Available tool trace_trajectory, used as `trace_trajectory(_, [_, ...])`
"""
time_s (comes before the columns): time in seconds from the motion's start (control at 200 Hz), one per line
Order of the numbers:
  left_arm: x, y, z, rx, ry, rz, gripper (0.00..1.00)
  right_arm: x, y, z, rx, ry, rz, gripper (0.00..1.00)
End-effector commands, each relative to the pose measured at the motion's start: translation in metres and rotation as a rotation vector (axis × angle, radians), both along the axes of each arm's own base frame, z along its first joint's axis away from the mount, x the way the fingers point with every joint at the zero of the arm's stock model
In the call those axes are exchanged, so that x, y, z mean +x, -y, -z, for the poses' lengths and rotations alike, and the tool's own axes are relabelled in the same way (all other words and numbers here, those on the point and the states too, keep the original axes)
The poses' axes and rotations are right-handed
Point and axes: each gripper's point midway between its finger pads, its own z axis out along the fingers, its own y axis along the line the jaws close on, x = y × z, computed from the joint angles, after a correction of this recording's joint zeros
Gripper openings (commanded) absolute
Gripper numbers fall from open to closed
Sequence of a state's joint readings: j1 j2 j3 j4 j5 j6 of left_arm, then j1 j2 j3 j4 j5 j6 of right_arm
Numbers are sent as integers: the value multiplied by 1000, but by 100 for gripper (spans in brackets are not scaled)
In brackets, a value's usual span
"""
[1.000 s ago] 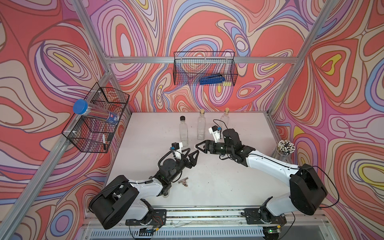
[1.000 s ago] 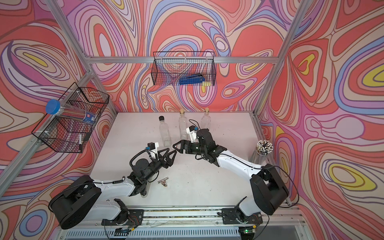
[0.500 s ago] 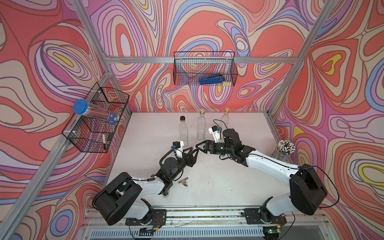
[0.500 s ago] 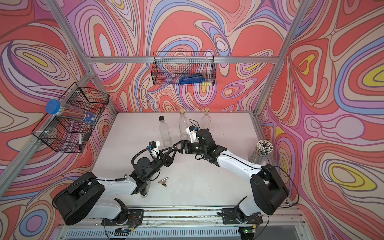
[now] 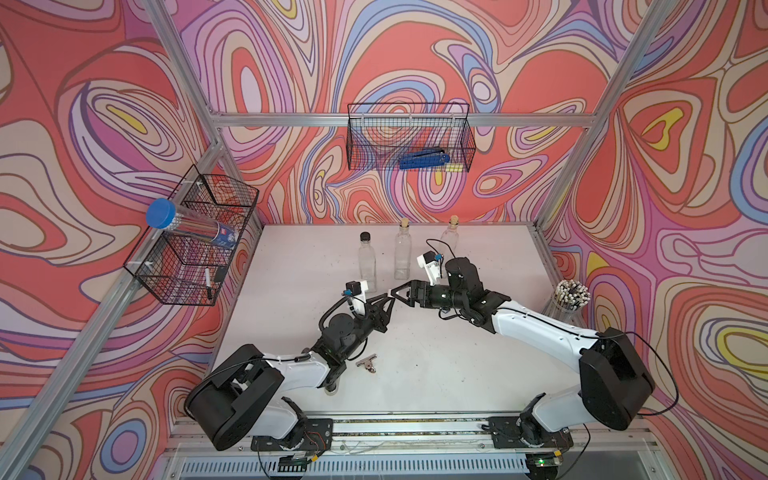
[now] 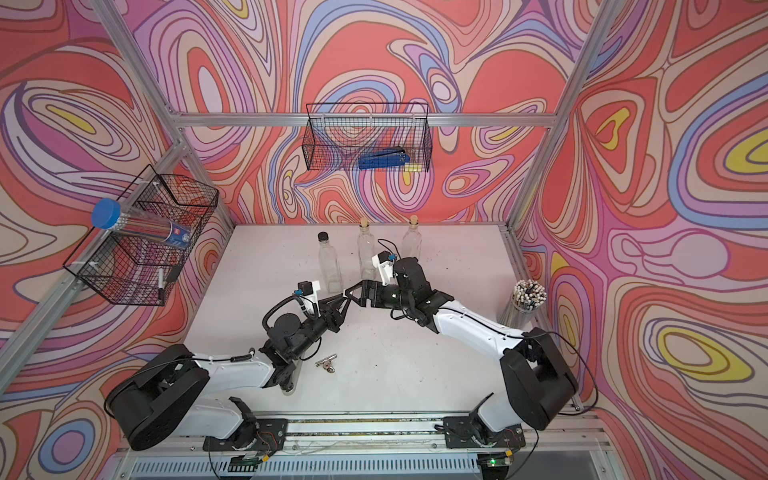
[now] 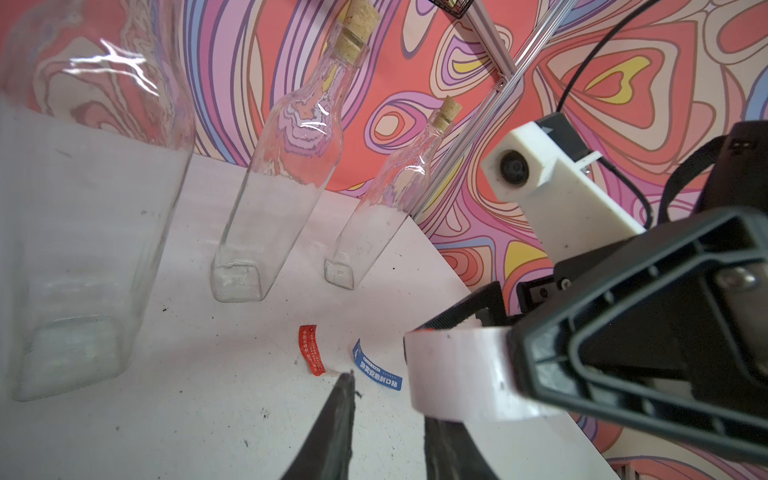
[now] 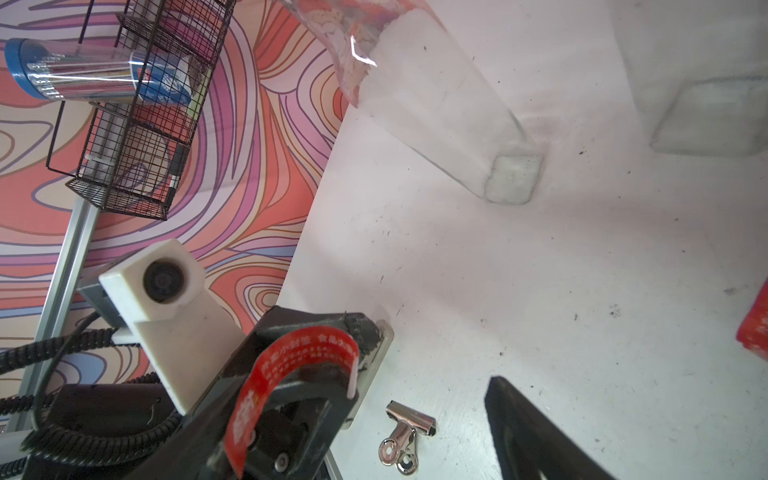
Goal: Remove the label from the bottle
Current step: Place the label at the center of the board.
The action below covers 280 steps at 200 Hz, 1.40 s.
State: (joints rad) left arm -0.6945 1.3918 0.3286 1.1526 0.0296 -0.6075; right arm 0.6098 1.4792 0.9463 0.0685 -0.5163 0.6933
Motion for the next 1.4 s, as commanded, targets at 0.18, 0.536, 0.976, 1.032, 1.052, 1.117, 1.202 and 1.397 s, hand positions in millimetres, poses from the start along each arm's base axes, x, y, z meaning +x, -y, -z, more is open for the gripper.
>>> trace_trajectory(0.18, [-1,8,-19,-52,35,30,14,-2,1,-14,26,39,-5,91])
trace_trajectory(0.536, [1,10,-5,-17,-24,36,0,-1,0,-15,35,38,-8,91])
trace_trajectory(0.976, [4,14,12,7,-90,39,0,0,-1,-15,40,41,-7,92])
trace_trajectory(1.032, [5,16,15,18,-101,41,0,0,-1,-14,35,38,-4,93])
trace_trajectory(1.052, [4,16,16,23,-103,44,0,1,0,-13,33,38,-2,93])
trace_trajectory(1.117, [4,18,18,40,-110,54,0,2,2,-10,13,38,9,95])
trace_trajectory(1.202, [4,20,23,94,-145,68,30,6,8,-2,-45,40,39,96])
trace_trajectory(1.397, [0,20,29,221,-196,86,49,12,20,10,-146,64,81,97])
